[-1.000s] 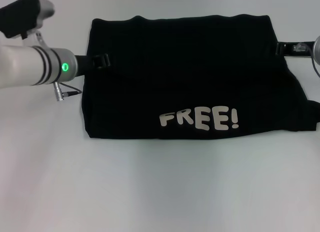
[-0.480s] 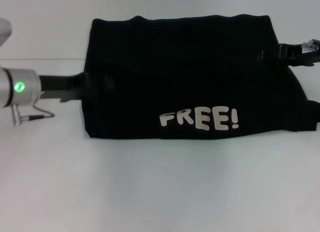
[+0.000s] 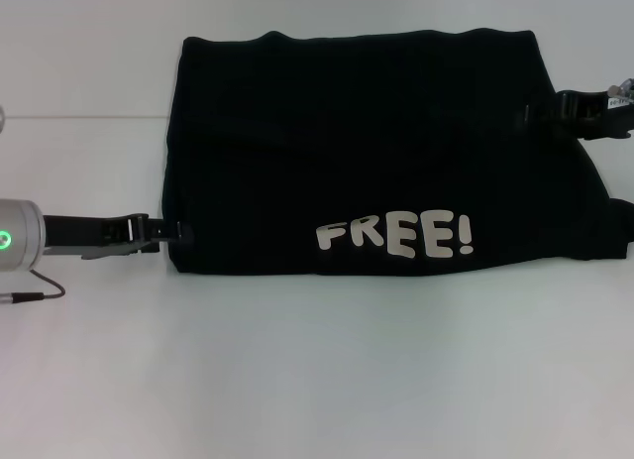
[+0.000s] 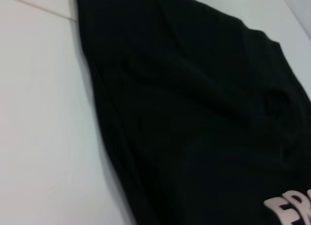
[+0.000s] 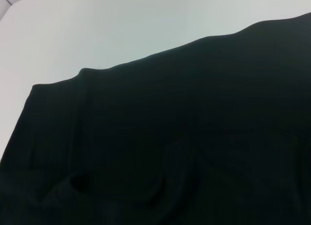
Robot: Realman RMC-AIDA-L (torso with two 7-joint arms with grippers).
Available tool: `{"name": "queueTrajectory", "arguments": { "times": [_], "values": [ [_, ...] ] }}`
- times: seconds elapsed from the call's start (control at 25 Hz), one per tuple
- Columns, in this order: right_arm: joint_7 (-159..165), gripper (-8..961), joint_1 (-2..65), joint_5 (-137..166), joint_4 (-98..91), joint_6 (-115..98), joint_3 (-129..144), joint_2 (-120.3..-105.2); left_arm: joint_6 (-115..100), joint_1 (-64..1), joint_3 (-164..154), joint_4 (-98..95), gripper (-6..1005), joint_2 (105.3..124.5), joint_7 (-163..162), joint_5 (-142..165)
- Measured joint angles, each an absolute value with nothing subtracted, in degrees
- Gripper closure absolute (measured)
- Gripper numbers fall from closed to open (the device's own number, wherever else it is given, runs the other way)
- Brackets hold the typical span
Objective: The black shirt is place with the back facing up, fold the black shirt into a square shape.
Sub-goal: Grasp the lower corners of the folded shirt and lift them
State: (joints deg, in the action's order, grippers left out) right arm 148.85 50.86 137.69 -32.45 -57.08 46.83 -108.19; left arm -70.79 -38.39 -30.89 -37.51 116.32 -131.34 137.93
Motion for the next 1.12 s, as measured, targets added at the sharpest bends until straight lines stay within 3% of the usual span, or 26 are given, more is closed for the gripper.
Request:
{"name": "queueTrajectory", "arguments": {
  "times": [0.52,0.84,1.12],
  "values": [
    [148.88,249,50.49,137.73,-32.39,-56.99,46.81,-108.20,-66.38,-39.37,-31.52,-33.01,357,117.02,-130.50,137.70],
    [148.70,250,50.44,137.73,-32.32,-56.86,46.76,-108.43,-64.10,-40.05,-31.55,-31.78,502,117.76,-130.27,137.58],
    [148.77,250,50.34,137.72,-32.44,-56.99,46.75,-108.36,-63.36,-40.61,-31.58,-31.56,523,118.36,-129.73,137.70]
  ]
}}
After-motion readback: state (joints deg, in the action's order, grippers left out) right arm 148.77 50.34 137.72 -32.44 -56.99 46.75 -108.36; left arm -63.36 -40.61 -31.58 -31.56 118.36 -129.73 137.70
